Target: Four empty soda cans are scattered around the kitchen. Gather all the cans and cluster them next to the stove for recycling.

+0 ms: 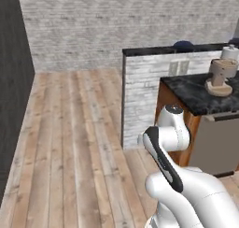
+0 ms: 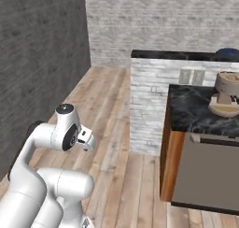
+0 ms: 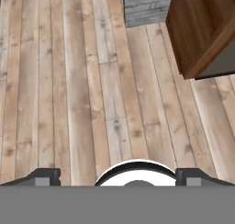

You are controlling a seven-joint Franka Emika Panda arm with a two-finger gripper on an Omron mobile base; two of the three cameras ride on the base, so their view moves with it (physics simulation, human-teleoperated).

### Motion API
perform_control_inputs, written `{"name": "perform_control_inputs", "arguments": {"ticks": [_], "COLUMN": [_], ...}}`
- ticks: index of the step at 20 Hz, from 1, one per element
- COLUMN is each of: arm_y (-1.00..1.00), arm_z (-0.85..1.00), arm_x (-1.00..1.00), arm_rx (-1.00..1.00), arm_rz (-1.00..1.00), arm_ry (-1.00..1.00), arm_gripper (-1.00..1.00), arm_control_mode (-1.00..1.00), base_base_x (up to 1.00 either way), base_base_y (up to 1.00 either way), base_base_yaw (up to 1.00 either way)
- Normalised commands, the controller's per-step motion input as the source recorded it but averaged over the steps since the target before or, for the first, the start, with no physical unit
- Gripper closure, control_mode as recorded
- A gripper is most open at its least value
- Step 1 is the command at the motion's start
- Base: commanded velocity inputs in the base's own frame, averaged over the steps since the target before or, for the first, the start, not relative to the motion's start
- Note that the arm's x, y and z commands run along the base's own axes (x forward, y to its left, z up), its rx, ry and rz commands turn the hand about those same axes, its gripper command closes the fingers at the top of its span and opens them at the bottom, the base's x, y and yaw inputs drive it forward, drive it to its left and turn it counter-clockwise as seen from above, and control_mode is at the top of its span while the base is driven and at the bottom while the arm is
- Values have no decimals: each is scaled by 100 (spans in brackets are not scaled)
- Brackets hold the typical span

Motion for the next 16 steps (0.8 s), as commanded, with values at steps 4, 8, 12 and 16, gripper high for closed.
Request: {"name": "perform_control_inputs", "arguments": {"ticks": [4,8,12,16], "arm_y": [0,0,0,0], "arm_z": [0,0,0,0], "arm_x": [0,0,0,0], "arm_rx": [0,0,0,0], "arm_rz": [0,0,0,0], "arm_ry": [0,0,0,0], "arm_gripper": [-100,-100,-100,-100], "arm_control_mode": [100,100,100,100], "base_base_x": [45,52,56,61], "base_base_y": [60,57,54,50], "base_base_yaw": [0,0,0,0]}}
